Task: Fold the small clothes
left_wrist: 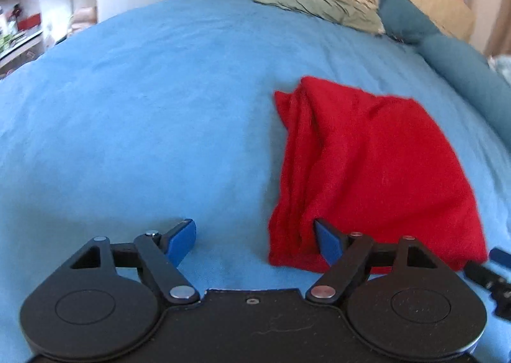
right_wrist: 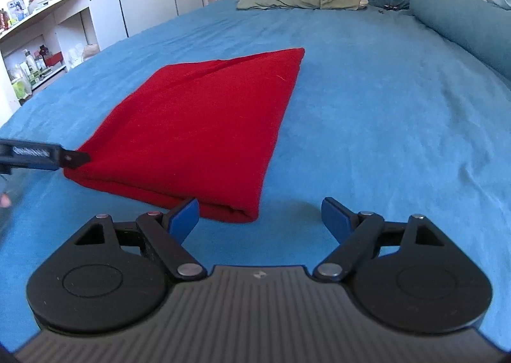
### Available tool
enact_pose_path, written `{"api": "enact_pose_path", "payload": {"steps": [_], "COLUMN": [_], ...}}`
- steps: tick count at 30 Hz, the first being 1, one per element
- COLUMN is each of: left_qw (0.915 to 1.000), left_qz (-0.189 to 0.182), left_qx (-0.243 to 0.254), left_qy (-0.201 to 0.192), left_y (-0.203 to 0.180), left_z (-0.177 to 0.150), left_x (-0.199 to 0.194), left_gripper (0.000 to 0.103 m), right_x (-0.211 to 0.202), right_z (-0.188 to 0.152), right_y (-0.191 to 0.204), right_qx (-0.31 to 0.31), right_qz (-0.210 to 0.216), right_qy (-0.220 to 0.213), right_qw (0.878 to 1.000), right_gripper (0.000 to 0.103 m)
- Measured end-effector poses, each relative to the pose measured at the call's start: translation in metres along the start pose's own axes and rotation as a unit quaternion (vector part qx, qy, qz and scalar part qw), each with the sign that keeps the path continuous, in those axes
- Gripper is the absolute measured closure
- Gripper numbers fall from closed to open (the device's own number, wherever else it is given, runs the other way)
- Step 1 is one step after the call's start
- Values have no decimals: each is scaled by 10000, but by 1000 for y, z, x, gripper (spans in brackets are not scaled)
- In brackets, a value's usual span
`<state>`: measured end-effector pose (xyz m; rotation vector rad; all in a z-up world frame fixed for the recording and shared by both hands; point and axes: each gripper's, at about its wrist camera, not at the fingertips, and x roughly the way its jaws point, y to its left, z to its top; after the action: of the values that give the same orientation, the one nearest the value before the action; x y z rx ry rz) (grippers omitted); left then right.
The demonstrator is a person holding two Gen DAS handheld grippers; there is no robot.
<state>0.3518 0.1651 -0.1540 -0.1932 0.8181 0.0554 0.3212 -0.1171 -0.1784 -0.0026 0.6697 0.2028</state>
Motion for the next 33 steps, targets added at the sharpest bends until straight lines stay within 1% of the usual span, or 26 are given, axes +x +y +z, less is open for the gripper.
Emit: {"api": "enact_pose_path", "payload": {"steps": [2, 4, 5, 7, 10, 11, 12, 13, 15, 16, 18, 19, 21, 22, 26, 29, 30, 31, 32, 33], "left_qw": [9997, 9994, 9994, 9992, 9991, 9992, 9996, 9997, 9996, 9995, 9990, 9987, 9978, 9971, 9931, 9884, 9869, 9840, 9823, 9821], "left_qz": [125, 156, 155, 197, 221, 176, 57, -58, -257, -293, -330, -341, -426, -530, -977, -1189, -1235, -1351, -1410, -1371], "left_qx": [212, 291, 283, 332, 306, 235, 113, 24, -58, -10, 232, 343, 513, 537, 371, 280, 229, 157, 83, 32], "left_qy": [-28, 60, 93, 140, 211, 267, 270, 228, 35, -63, -189, -164, 34, 113, 537, 899, 1012, 1151, 1231, 1289], "left_y": [-5, -7, -6, -6, -5, -2, 1, 4, 7, 6, 2, -1, -7, -8, -9, -9, -10, -10, -11, -11], "left_z": [1, -1, -3, -4, -3, 0, 5, 9, 22, 29, 48, 56, 78, 88, 122, 131, 131, 131, 131, 129], "left_x": [-1, 5, 6, 6, 2, -2, -8, -15, -29, -35, -40, -39, -32, -27, 6, 40, 48, 60, 67, 76], "left_gripper": [17, 17, 17, 17, 17, 17, 18, 17, 7, 1, 0, 0, 0, 0, 0, 1, 2, 4, 9, 12], "right_x": [1, 8, 10, 10, 7, 7, 6, 4, -6, -11, -20, -22, -21, -17, 10, 51, 63, 75, 85, 92], "right_z": [0, 1, -2, -6, -5, -4, -3, -2, 5, 12, 32, 44, 70, 83, 121, 137, 138, 137, 135, 133], "right_y": [-1, -7, -13, -23, -19, -20, -22, -24, -28, -31, -38, -42, -47, -50, -61, -73, -76, -79, -80, -81], "right_qx": [0, 25, 140, 351, 105, 95, 94, 54, 19, 46, 147, 223, 374, 435, 864, 1312, 1460, 1614, 1718, 1779], "right_qz": [-264, -681, -724, -596, -656, -558, -382, -176, 201, 341, 662, 806, 987, 1092, 1377, 1436, 1420, 1411, 1415, 1409], "right_qy": [-70, 53, 86, 67, 102, 186, 287, 351, 370, 328, 281, 298, 305, 342, 734, 1080, 1172, 1274, 1348, 1371], "right_qw": [9996, 9977, 9972, 9976, 9977, 9982, 9988, 9992, 9991, 9989, 9973, 9960, 9939, 9925, 9840, 9749, 9720, 9684, 9655, 9642], "right_gripper": [5, 5, 5, 6, 5, 5, 3, 3, 4, 3, 1, 0, 0, 0, 0, 0, 0, 0, 0, 0]}}
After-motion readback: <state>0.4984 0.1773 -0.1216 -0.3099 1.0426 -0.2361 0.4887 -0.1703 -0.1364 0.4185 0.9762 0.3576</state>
